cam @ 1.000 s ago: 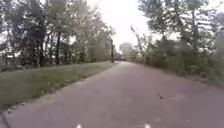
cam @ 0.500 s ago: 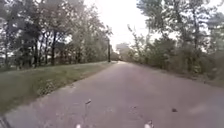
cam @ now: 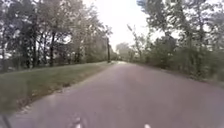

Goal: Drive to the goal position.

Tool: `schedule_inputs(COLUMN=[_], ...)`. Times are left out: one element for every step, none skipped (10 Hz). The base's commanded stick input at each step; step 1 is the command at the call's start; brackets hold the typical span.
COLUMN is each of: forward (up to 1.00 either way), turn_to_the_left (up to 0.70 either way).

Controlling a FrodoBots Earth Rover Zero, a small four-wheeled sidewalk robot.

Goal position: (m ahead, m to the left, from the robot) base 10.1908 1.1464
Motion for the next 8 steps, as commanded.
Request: schedule_inputs(forward=[1.0,1.0,1.0,1.0,1.0,1.0,1.0,1.0], turn_to_the_left=[0.0,0.0,0.0,0.0,0.05,0.27,0.27,0.13])
